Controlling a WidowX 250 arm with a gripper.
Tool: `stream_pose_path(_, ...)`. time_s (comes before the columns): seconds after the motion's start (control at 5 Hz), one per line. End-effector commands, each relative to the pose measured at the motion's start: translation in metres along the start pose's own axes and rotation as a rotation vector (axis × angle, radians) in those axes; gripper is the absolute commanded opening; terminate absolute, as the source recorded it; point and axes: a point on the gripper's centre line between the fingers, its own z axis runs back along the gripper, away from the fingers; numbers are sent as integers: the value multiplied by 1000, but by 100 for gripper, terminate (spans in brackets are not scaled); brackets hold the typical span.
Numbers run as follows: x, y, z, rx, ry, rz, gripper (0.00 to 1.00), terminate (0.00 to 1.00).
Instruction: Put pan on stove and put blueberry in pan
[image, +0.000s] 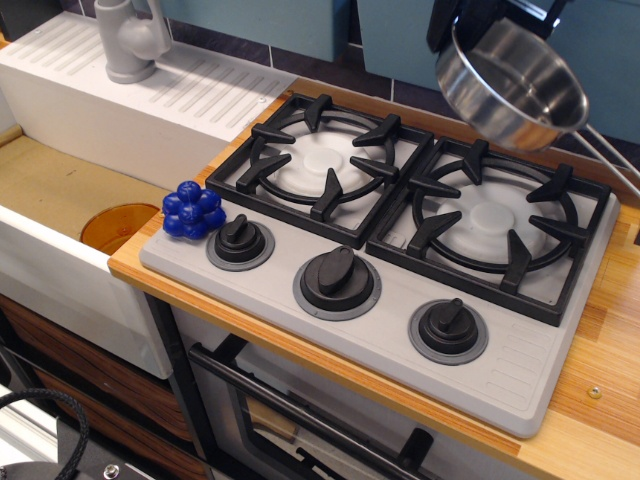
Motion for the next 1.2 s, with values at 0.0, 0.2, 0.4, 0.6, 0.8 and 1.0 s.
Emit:
stream_pose_path(0.0, 10, 53, 30, 4, -78, -22, 0, 0)
stream_pose_path(0.2, 17, 80, 23, 1, -77, -56, 0, 0)
stream_pose_path(0.4, 23, 100, 12, 11, -88, -69, 0, 0)
stream_pose_path(0.6, 27, 118, -2, 8, -92, -81, 0, 0)
stream_pose_path(0.8, 24, 127, -19, 7, -93, -63, 0, 0)
stream_pose_path(1.0, 17, 129, -37, -7, -99, -47, 0, 0)
